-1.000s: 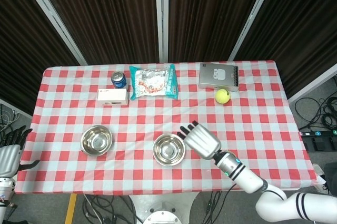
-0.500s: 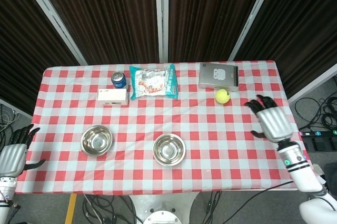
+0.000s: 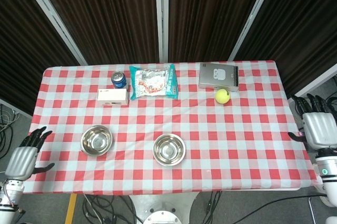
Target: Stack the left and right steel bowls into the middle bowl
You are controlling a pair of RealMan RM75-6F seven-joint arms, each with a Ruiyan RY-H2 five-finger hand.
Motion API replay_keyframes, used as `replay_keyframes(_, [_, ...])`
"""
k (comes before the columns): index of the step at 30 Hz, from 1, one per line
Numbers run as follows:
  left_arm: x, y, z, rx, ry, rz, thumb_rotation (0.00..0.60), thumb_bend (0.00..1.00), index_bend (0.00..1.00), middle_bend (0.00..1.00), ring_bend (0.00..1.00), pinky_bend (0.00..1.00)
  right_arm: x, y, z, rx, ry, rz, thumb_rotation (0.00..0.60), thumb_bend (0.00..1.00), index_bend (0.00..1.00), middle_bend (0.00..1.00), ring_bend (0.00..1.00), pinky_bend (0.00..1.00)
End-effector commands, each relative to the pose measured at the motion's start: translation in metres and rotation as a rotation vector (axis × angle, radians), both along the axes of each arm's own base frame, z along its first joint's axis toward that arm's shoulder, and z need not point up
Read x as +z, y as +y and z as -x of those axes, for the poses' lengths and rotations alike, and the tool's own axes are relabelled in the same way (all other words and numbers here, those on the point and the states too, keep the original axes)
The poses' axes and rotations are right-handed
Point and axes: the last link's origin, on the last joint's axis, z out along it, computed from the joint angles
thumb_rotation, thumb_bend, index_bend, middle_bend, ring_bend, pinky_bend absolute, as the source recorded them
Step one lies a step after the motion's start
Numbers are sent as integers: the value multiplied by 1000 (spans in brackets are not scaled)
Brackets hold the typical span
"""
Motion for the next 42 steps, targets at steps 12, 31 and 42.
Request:
replay_keyframes(12, [-57,21,-50,-380,194,151,600,221,334,295,334,558,-1,-8,-4,-24,23,-16,600,71,81,141,15,20])
replay_keyframes(31, [-86,45,-35,-399,277,249,600,260,402,374,409,618,-2,-13,-3,-34,23,-6,600,101,99,148,16,22])
replay_keyframes(42, [-93,54,-27,-369,300,281,600,311,447,447,443,639,-4,-17,2,-47,21,-10,600,101,99,151,16,23])
